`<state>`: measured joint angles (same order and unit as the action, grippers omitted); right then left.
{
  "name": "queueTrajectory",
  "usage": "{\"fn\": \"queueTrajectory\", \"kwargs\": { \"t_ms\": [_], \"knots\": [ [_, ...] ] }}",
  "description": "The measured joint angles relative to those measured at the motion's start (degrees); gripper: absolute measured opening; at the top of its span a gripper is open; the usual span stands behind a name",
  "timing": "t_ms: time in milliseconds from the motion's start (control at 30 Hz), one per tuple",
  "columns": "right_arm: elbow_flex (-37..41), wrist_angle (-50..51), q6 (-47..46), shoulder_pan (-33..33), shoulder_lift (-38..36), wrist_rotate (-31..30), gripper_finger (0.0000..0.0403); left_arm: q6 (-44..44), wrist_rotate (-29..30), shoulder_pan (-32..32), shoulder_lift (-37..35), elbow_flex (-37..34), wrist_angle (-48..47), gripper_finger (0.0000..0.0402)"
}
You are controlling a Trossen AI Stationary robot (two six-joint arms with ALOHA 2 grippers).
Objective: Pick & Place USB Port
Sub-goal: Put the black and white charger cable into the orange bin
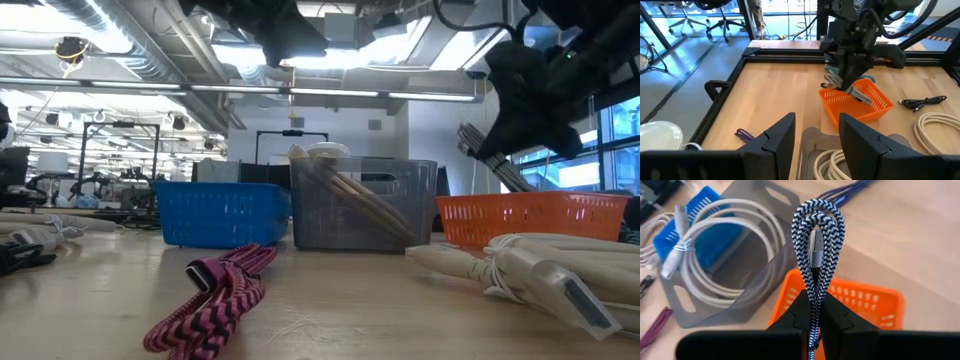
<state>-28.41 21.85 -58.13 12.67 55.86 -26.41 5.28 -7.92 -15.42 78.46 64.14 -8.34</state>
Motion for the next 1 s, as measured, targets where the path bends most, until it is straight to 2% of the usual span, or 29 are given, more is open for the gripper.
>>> {"fn": "queueTrajectory", "kwargs": {
  "t_ms": [233, 733, 1000],
  "knots": [
    [2.4, -5.7, -0.5, 0.0, 1.8, 3.6, 0.0017, 0.0, 0.0, 0.0, 0.0, 0.0, 0.0, 0.0143],
    [2.4, -27.7, 0.3, -0.9, 16.4, 2.5, 0.0017, 0.0, -0.1, 0.0, 0.0, 0.0, 0.2, 0.0143],
    [2.4, -28.9, 1.4, -2.3, 16.4, 2.1, 0.0017, 0.0, -0.2, 0.0, 0.0, 0.0, 0.1, 0.0143]
  ]
}}
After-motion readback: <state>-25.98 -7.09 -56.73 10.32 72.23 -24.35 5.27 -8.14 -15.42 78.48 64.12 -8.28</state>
